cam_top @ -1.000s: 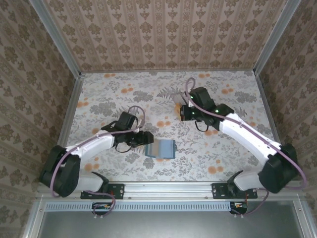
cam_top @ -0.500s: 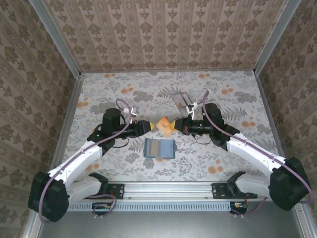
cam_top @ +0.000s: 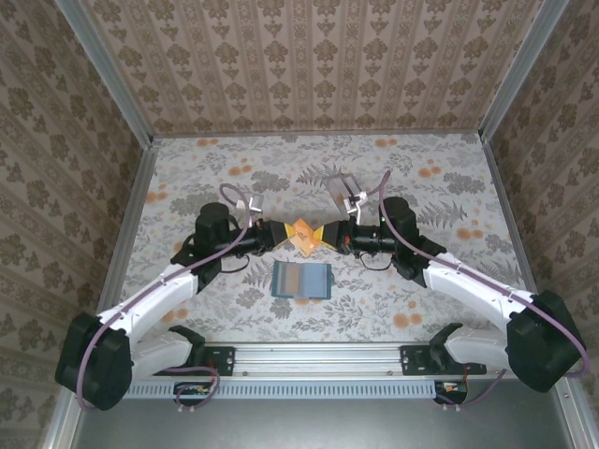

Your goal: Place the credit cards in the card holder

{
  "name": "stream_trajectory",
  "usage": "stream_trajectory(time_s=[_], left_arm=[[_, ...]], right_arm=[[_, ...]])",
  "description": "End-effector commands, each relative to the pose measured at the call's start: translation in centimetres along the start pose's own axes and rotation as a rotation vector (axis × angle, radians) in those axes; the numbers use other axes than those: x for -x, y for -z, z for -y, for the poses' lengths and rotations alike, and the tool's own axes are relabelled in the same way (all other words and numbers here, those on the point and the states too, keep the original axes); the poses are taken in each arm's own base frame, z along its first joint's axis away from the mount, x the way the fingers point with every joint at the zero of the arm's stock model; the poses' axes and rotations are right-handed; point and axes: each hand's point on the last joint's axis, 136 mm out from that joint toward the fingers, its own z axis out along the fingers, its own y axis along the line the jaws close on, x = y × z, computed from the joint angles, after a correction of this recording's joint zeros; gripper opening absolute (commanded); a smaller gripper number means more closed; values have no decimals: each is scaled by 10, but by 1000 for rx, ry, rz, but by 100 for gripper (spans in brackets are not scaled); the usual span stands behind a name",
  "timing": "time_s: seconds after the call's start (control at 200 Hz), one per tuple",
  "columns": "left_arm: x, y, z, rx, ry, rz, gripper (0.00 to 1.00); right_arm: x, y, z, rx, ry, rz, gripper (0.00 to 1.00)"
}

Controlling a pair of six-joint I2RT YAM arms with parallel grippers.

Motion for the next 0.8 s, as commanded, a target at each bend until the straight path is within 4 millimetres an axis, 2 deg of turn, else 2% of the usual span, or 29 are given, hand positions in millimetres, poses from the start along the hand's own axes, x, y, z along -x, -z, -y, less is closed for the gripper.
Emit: stream_trajectory(time_s=[0.0, 0.065, 0.09, 0.235, 0.315, 0.44, 0.605, 0.795], left_arm=[[-5, 1, 20, -60, -40, -19, 0], [-6, 2, 23, -62, -50, -30, 0], [-6, 2, 25, -64, -53, -37, 0], [-17, 0, 25, -62, -61, -124, 0], [-26, 0, 25, -63, -66, -192, 0], [-39, 2, 23, -62, -77, -265, 0], [-46, 3, 20, -51, -77, -314, 0], [-47, -3, 11, -43, -61, -343, 1]], right_arm=[[-11, -3, -18, 64, 51, -52, 0], [-14, -3, -11, 25, 67, -72, 24], [-15, -2, -9, 11, 84, -82, 28], [-28, -3, -9, 15, 192, -183, 39], [-34, -2, -9, 22, 236, -235, 40], [-43, 1, -17, 60, 282, -293, 38], [-49, 3, -15, 48, 307, -339, 26], [-54, 2, -8, 51, 289, -368, 2]])
